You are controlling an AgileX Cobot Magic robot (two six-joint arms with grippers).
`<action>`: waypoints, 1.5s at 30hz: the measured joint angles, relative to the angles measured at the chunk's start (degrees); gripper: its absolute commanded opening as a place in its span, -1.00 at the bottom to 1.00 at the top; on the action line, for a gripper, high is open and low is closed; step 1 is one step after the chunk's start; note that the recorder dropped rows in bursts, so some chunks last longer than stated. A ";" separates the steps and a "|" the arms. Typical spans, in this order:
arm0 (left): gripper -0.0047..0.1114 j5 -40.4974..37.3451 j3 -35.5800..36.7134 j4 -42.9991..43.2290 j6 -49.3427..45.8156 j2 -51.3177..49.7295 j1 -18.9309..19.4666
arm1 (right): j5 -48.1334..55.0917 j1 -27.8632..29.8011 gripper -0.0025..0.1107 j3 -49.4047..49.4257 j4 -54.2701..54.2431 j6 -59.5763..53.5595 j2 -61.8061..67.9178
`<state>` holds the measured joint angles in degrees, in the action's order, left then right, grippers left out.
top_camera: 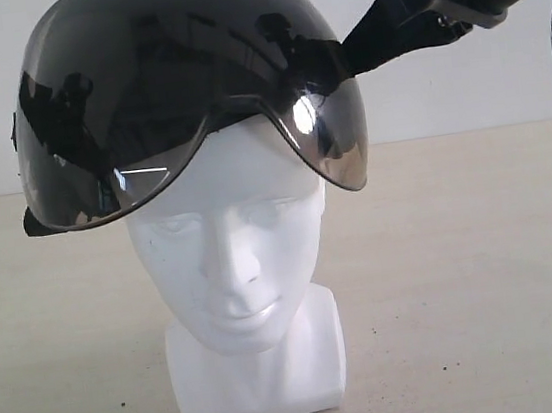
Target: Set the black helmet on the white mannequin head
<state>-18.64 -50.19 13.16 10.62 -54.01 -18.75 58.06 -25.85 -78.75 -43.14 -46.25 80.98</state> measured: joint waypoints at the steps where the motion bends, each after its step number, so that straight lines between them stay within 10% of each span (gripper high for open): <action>1: -0.84 0.56 0.00 -0.45 0.00 0.22 0.00 | -0.11 -0.23 -0.96 0.00 0.45 0.12 -0.14; 11: -0.84 2.81 -5.70 -12.41 -8.33 0.46 0.00 | 3.76 -1.94 -0.96 -4.58 2.53 2.82 -1.24; 21: -0.84 -10.31 -18.19 -47.49 -49.22 -5.97 0.00 | 5.46 -2.97 -0.96 -8.80 7.25 5.93 -1.01; 45: -0.84 -22.74 -24.37 -52.64 -57.81 -14.95 0.00 | 3.48 -3.91 -0.96 -18.19 11.57 6.18 -0.29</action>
<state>-41.37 -74.56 -39.48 -47.19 -68.96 -18.75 61.54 -29.75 -96.94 -31.57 -40.08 80.70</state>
